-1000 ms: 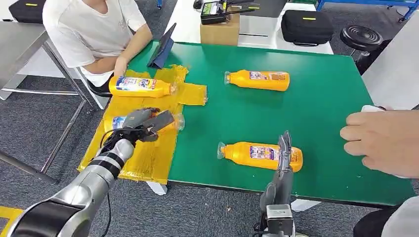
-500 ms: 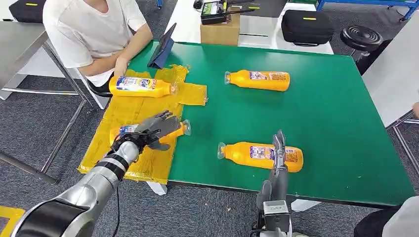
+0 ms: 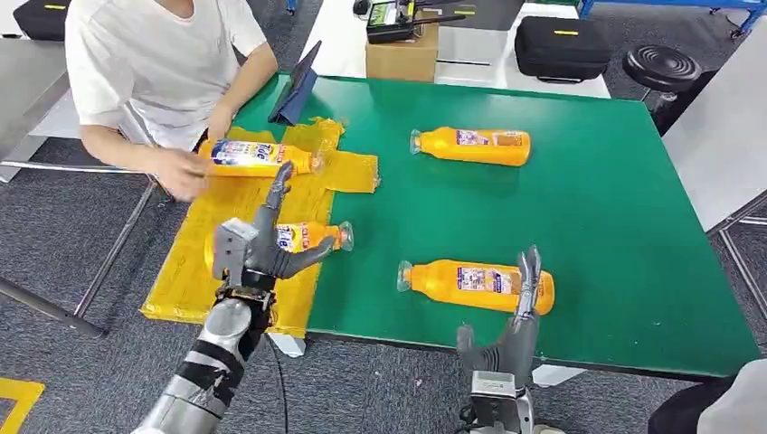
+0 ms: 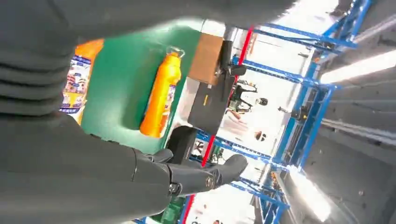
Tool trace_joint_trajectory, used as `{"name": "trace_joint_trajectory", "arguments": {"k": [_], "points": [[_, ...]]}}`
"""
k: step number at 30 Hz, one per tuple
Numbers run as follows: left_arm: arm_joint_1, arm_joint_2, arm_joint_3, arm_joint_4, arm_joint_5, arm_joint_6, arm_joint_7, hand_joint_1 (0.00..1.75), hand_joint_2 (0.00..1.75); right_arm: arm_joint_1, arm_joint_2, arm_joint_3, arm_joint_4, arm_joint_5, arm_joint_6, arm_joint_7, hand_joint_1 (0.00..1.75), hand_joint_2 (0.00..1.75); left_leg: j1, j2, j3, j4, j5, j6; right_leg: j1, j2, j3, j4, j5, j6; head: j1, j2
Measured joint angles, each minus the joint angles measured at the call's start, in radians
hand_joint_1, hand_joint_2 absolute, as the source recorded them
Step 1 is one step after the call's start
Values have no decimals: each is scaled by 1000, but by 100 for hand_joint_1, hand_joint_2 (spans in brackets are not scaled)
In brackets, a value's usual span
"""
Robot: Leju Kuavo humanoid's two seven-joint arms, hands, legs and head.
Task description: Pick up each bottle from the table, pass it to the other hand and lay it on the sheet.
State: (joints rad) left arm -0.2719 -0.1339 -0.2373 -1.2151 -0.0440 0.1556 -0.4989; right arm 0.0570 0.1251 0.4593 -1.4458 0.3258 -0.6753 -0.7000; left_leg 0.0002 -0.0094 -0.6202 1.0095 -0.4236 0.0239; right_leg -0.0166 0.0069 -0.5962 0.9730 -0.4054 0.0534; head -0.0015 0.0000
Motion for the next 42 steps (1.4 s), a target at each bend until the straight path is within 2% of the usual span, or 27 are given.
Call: {"name": "trace_joint_trajectory", "arguments": {"k": [3, 6, 11, 16, 22, 25, 27, 30, 36, 42], "points": [[49, -9, 2, -108, 85, 18, -17, 0, 175, -1, -7, -13, 24, 65, 10, 38, 0, 175, 0, 0, 0, 0, 0, 0, 0, 0, 0, 0, 0, 0, 0, 0], [95, -10, 2, -209, 162, 7, -19, 0, 175, -16, -31, -19, 79, 249, 10, 121, 0, 175, 0, 0, 0, 0, 0, 0, 0, 0, 0, 0, 0, 0, 0, 0], [131, -11, 3, -295, 173, 5, -18, 0, 175, -27, -51, -30, 126, 269, 10, 133, 0, 175, 0, -1, 0, 0, 0, 0, 0, 0, 1, 0, 0, 0, 0, 0], [188, -21, 6, -383, 277, -30, 3, 0, 175, -64, -107, -40, 219, 584, 19, 367, 0, 175, 0, -1, 0, 0, 0, 0, 0, 0, 1, 0, 0, 0, 0, 0], [257, -25, 10, -470, 194, 55, 22, 0, 175, -121, -168, -89, 345, 645, 59, 406, 0, 175, -1, -1, -1, 0, 0, 0, -1, 0, 0, 0, 0, 1, 0, 0], [262, -23, 1, -475, 71, 199, 16, 0, 175, -165, -197, -126, 419, 665, 86, 409, 0, 175, -1, -1, -1, 0, 0, 1, 0, -1, 0, 0, 1, 1, 0, 0], [250, -22, -10, -471, 38, 240, 15, 0, 175, -207, -208, -138, 469, 680, 105, 405, 0, 175, -1, -1, -1, 0, 1, 1, 0, 0, 0, 0, 1, 1, 0, 0], [238, -22, -27, -461, 29, 262, 35, 0, 175, -255, -213, -142, 529, 717, 116, 417, 0, 175, -1, -1, 0, 0, 1, 1, 0, 0, 0, 0, 1, 1, 0, 0], [238, -21, -57, -449, 6, 283, 87, 0, 175, -298, -222, -134, 559, 853, 130, 562, 0, 175, -1, -1, -1, 0, 1, 1, 0, -1, 0, 0, 1, 1, 0, 0], [238, -18, -72, -449, -12, 287, 95, 0, 175, -317, -241, -127, 559, 882, 160, 592, 0, 175, -1, -1, -1, 0, 1, 1, -1, -1, 0, 0, 1, 1, 0, 0]]}}
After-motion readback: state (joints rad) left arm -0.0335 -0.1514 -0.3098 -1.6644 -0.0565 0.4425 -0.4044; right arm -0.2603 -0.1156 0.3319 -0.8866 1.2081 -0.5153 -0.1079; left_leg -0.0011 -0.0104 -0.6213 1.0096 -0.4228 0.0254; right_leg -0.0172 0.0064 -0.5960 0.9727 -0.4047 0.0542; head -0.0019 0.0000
